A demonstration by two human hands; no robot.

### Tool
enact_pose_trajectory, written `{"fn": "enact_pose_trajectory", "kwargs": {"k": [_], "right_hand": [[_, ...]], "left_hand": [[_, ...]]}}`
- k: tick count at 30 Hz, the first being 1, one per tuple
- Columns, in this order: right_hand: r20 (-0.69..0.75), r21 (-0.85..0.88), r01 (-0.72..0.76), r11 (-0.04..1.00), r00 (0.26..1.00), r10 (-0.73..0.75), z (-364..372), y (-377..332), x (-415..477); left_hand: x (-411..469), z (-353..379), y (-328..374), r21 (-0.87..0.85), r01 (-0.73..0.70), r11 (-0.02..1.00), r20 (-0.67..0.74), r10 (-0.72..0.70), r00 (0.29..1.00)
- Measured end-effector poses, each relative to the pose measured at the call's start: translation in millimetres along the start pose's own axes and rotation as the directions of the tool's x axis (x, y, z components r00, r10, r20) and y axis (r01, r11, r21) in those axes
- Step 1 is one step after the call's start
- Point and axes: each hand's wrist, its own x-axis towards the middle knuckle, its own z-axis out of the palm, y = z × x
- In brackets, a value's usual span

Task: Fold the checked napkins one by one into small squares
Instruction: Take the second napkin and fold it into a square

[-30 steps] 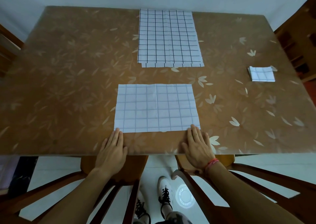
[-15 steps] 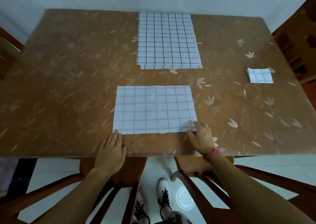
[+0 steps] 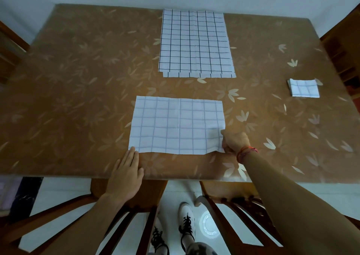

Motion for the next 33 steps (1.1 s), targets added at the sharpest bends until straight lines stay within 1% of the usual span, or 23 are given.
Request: {"fn": "enact_pose_trajectory", "kwargs": {"k": [2,7,11,14,17,20,22,24,26,28,30,31,33], "right_hand": [[0.026,-0.03,-0.01,1.0,1.0,0.011,1.6,-2.3,5.7],[0.023,-0.094,0.086,0.992,0.996,-0.085,1.1,-3.0,16.0],[0.034,-0.081,0.121,0.989,0.992,-0.119,-0.5,-3.2,12.9],[0.025,0.005,0.087,0.996,0.996,-0.087,0.9,2.2,3.9],[0.003,0.145,0.049,0.988,0.999,-0.05,3.6,9.3,-10.8],[0.041,0.295,-0.006,0.955,0.999,-0.006,6.6,13.7,-31.4],[0.105,0.381,-0.06,0.922,0.994,0.021,10.0,14.2,-44.3],[0.173,0.448,-0.111,0.887,0.984,0.036,14.0,15.8,-52.0],[0.251,0.459,-0.146,0.877,0.968,0.03,17.4,18.5,-59.0],[0.344,0.452,-0.153,0.879,0.939,-0.013,20.8,21.1,-66.2],[0.447,0.451,-0.149,0.88,0.891,-0.078,20.2,22.6,-71.2],[0.506,0.446,-0.15,0.882,0.855,-0.11,18.0,23.8,-71.5],[0.641,0.411,-0.148,0.9,0.749,-0.17,11.3,25.8,-73.3]], "left_hand": [[0.2,0.1,-0.7,0.001,-0.003,1.0,-0.006,0.003,1.0],[-1.3,-1.3,-2.7,0.003,-0.01,1.0,-0.024,0.01,1.0],[-0.1,-1.0,0.2,-0.04,-0.006,0.999,-0.052,0.004,0.999],[2.2,-1.6,10.6,-0.095,-0.018,0.995,-0.11,0.007,0.994],[3.6,-3.6,35.2,-0.128,-0.079,0.989,-0.167,0.058,0.984],[4.4,-2.4,67.3,-0.199,-0.146,0.969,-0.179,0.111,0.978],[5.5,-0.4,87.4,-0.253,-0.163,0.954,-0.196,0.114,0.974],[6.8,0.2,104.6,-0.291,-0.142,0.946,-0.186,0.09,0.978],[9.3,0.9,116.0,-0.314,-0.102,0.944,-0.166,0.051,0.985],[12.0,0.5,119.7,-0.34,-0.078,0.937,-0.154,0.026,0.988],[15.7,0.8,116.9,-0.373,-0.085,0.924,-0.162,0.026,0.986],[17.5,0.9,114.0,-0.391,-0.091,0.916,-0.163,0.029,0.986],[20.4,0.2,107.7,-0.419,-0.102,0.902,-0.18,0.027,0.983]]}}
